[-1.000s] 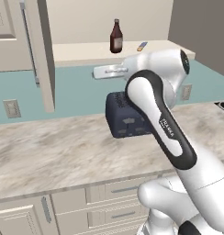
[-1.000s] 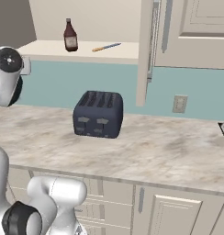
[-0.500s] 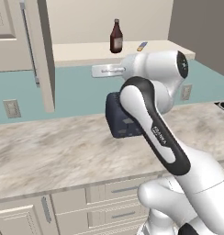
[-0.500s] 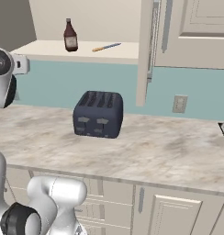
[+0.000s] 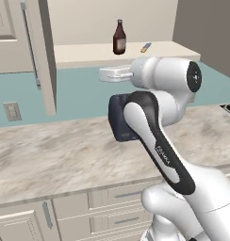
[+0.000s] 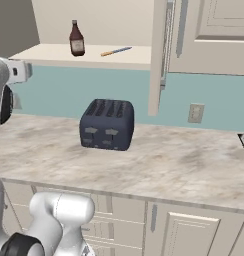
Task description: The dining table condiment station is running low on ketchup. Refill the condiment station by opening the cabinet and taking the ketchup from the cabinet and placing it on the dining table.
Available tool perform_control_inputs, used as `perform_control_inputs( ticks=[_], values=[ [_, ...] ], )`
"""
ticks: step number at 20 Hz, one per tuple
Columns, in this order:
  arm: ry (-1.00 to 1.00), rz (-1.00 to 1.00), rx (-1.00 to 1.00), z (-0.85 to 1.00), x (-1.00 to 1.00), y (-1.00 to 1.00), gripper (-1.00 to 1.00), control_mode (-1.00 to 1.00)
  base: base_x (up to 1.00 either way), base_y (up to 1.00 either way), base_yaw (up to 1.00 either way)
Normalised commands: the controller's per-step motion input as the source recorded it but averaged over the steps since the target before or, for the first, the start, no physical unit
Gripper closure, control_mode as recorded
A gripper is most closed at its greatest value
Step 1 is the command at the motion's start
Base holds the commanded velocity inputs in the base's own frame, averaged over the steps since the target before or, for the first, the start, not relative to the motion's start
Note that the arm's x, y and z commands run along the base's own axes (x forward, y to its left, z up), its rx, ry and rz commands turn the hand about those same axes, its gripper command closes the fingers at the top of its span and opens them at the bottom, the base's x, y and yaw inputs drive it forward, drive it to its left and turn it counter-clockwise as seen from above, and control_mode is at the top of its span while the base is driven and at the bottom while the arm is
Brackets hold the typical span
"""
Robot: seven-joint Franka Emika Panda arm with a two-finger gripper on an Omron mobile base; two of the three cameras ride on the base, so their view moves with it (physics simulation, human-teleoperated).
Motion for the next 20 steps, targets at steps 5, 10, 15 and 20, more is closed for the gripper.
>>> perform_control_inputs(
  ticks=[5, 10, 15, 20],
  values=[
    [-0.06, -0.18, -0.02, 0.26, 0.02, -0.1, -1.0, -1.0, 0.0, 0.0, 0.0],
    [0.0, -0.24, 0.0, 0.2, 0.0, -0.16, -1.0, -1.0, 0.0, 0.0, 0.0],
    [-0.02, -0.3, -0.05, 0.28, 0.09, -0.01, -1.0, -1.0, 0.0, 0.0, 0.0],
    [-0.01, -0.15, -0.03, 0.26, 0.24, -0.04, -1.0, -1.0, 0.0, 0.0, 0.0]
  ],
)
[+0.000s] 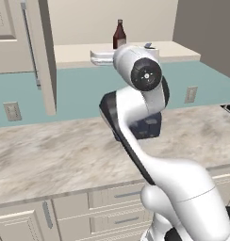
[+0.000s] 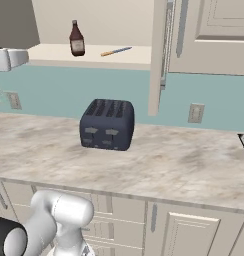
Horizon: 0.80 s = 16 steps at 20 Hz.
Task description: The dining table condiment station is running low on ketchup. Refill the condiment station by opening the cabinet and taking the ketchup from the cabinet and placing it on the dining table.
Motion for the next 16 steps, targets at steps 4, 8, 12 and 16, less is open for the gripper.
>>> perform_control_inputs(
  ticks=[4, 8, 12, 16],
  values=[
    [0.0, 0.0, 0.0, 0.24, 0.23, -0.24, -1.0, -1.0, 0.0, 0.0, 0.0],
    [0.0, 0.02, 0.02, 0.1, 0.18, -0.54, -1.0, -1.0, 0.0, 0.0, 0.0],
    [0.0, 0.0, 0.02, 0.0, 0.08, -0.69, -1.0, -1.0, 0.0, 0.0, 0.0],
    [0.0, 0.0, 0.0, 0.0, 0.2, -0.4, -1.0, -1.0, 0.0, 0.0, 0.0]
  ],
)
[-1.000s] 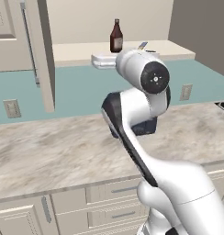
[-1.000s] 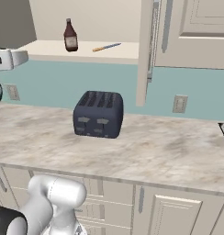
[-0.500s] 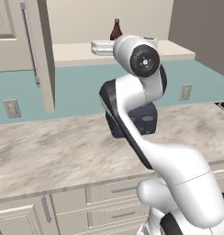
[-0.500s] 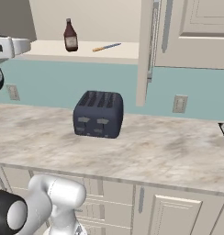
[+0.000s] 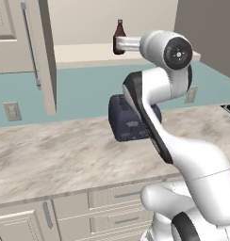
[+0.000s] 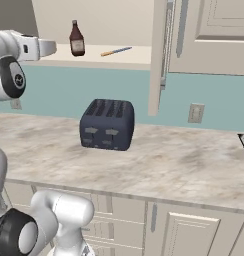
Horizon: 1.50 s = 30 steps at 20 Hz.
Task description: The dining table condiment station is running low on ketchup. Refill the condiment station by opening the cabinet and taking the ketchup from the cabinet and placing it on the dining table.
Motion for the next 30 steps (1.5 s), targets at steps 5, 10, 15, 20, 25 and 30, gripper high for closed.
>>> perform_control_inputs(
  ticks=[5, 10, 15, 20, 25, 30],
  values=[
    [-0.01, 0.0, -0.03, 0.0, 0.3, -0.04, -1.0, -1.0, 0.0, 0.0, 0.0],
    [0.0, 0.02, -0.01, 0.0, 0.42, 0.0, -1.0, -1.0, 0.0, 0.0, 0.0],
    [0.0, 0.04, -0.01, 0.0, 0.53, 0.0, -1.0, -1.0, 0.0, 0.0, 0.0],
    [-0.01, 0.04, -0.01, 0.0, 0.52, -0.01, -1.0, -1.0, 0.0, 0.0, 0.0],
    [-0.01, 0.03, -0.04, 0.0, 0.44, 0.0, -1.0, -1.0, 0.0, 0.0, 0.0],
    [-0.02, 0.02, -0.02, 0.0, 0.33, -0.01, -1.0, -1.0, 0.0, 0.0, 0.0]
  ],
)
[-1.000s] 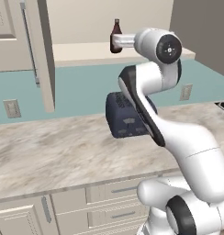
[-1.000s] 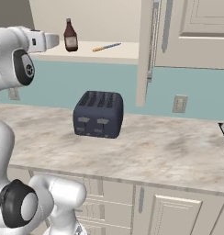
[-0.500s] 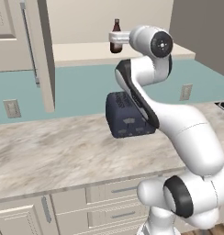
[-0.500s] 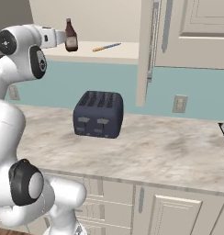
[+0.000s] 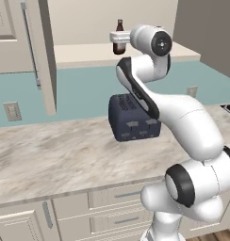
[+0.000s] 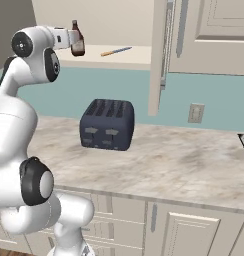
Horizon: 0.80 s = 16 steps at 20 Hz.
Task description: The dining table condiment station is running low on ketchup. Refill the condiment station by opening the cabinet and taking the ketchup from the cabinet and placing it on the dining table.
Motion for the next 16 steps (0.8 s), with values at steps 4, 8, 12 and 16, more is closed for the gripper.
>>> perform_control_inputs(
  ticks=[4, 8, 12, 16],
  values=[
    [0.0, 0.01, 0.0, 0.0, 0.36, -0.01, -1.0, -1.0, 0.0, 0.0, 0.0],
    [0.0, 0.0, 0.0, 0.0, 0.35, 0.0, -1.0, -1.0, 0.0, 0.0, 0.0],
    [0.0, 0.01, 0.0, 0.04, 0.23, -0.01, -1.0, -1.0, 0.0, 0.0, 0.0],
    [0.0, 0.0, 0.0, 0.05, 0.2, 0.0, -1.0, -1.0, 0.0, 0.0, 0.0]
  ],
)
